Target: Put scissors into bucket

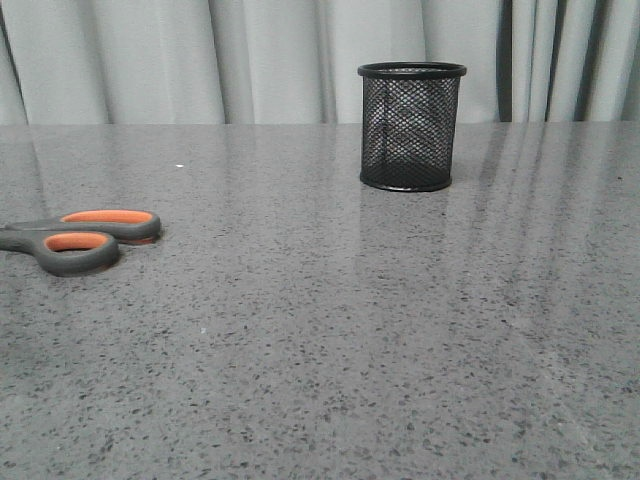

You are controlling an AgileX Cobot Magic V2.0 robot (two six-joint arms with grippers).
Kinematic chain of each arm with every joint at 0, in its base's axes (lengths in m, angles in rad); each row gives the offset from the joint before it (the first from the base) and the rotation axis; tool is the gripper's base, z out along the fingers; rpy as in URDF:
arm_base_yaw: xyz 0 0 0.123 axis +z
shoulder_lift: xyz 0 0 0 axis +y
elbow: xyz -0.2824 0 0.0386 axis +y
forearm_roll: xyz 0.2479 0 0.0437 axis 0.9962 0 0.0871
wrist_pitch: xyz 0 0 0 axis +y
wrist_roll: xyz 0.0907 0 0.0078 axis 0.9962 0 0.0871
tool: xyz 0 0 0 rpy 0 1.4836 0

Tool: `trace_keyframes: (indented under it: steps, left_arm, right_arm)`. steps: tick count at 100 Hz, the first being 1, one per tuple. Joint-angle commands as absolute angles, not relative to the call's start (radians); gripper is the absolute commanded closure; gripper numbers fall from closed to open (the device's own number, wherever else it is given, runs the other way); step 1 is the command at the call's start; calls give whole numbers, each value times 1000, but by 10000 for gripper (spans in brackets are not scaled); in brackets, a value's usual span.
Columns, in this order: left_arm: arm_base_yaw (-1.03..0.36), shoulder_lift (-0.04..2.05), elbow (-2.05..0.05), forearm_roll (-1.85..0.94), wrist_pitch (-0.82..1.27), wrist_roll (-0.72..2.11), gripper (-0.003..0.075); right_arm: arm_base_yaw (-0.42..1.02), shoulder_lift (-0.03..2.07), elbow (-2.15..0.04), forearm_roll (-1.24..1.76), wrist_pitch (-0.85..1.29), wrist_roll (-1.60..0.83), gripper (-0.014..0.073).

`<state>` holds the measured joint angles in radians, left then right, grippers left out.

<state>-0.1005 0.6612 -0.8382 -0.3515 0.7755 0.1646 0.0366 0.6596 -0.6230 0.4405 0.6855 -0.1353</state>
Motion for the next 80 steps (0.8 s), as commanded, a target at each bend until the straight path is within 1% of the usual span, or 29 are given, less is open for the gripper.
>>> trace_keyframes:
  steps: [1,22,41,48,55,60,62,67,69,74,77,80]
  left_arm:
    - [-98,743,-928,-364,823,172,741]
    - [-98,853,-980,-368,921,172,741]
    - [-98,860,-980,-368,937,229,741]
    - [-98,860,-980,-368,939,265,726]
    - [-98,860,-980,-369,943,267,666]
    - [-98,860,-980,-371,945,267,585]
    - [-98,860,-980,-371,947,267,562]
    - [-98,860,-980,-373,949,267,465]
    - [-98,860,-980,-376,949,267,441]
    - [-98,860,-980,-380,951,267,349]
    - [-98,860,-980,-382,951,267,314]
    - [-98,860,-980,-384,951,267,289]
  right_arm:
    - [30,739,-732,443,725,-144,638]
    - [30,823,-836,442,788,-154,638]
    - [30,825,-878,442,793,-198,637]
    - [30,825,-885,442,804,-215,634]
    - [30,825,-885,444,812,-222,598]
    - [30,825,-885,444,818,-222,544]
    - [30,825,-885,444,820,-222,515]
    - [30,825,-885,444,822,-222,438]
    - [30,825,-885,444,824,-222,403]
    - [30,825,-885,444,824,-222,316]
    - [30,825,-885,444,824,-222,263]
    - [30,825,-885,444,824,-222,230]
